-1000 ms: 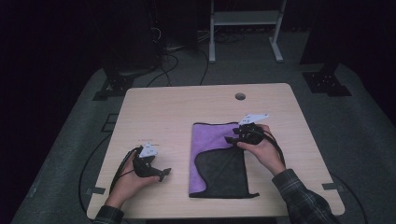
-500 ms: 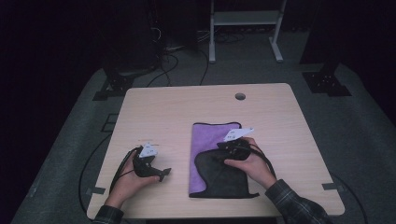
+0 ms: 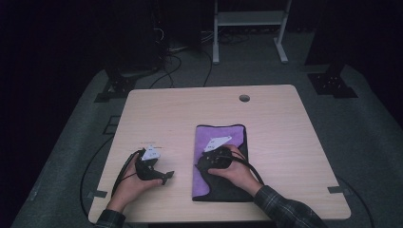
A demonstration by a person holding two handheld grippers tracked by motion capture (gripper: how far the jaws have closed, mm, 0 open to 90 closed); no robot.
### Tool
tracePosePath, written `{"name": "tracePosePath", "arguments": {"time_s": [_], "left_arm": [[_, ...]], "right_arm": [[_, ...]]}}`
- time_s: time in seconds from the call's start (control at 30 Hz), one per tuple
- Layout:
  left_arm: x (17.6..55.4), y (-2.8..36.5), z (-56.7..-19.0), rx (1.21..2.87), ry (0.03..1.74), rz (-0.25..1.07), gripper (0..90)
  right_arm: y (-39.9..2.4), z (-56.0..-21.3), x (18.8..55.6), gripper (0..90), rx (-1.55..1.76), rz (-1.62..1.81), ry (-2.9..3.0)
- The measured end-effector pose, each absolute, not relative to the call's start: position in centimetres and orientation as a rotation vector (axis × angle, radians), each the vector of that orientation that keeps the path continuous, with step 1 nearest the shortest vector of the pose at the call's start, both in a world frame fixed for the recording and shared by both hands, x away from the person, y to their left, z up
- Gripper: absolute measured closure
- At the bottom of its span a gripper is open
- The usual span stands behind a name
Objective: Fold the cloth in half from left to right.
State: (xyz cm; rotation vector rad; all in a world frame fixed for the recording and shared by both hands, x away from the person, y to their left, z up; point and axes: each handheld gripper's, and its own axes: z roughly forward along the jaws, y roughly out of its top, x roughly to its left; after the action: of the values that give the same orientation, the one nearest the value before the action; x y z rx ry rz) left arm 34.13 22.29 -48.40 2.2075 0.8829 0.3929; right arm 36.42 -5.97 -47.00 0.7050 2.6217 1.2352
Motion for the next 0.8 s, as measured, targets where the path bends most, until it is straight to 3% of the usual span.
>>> {"name": "tracePosePath", "arguments": {"time_s": [0.2, 0.4, 0.6, 0.8], "left_arm": [[34.1, 22.3, -48.4, 2.207, 0.884, 0.393, 0.0], [34.1, 22.3, -48.4, 2.207, 0.883, 0.393, 0.0], [34.1, 22.3, -48.4, 2.207, 0.884, 0.393, 0.0], [34.1, 22.3, -48.4, 2.207, 0.884, 0.393, 0.0]], "right_arm": [[-5.6, -47.3, 36.3, 48.9, 0.679, 1.187, 2.613], [-6.2, -47.1, 36.5, 76.8, 0.697, 1.197, 2.6], [-6.4, -46.9, 36.3, 85.1, 0.696, 1.219, 2.593], [-6.9, -46.3, 35.9, 86.3, 0.707, 1.25, 2.586]]}}
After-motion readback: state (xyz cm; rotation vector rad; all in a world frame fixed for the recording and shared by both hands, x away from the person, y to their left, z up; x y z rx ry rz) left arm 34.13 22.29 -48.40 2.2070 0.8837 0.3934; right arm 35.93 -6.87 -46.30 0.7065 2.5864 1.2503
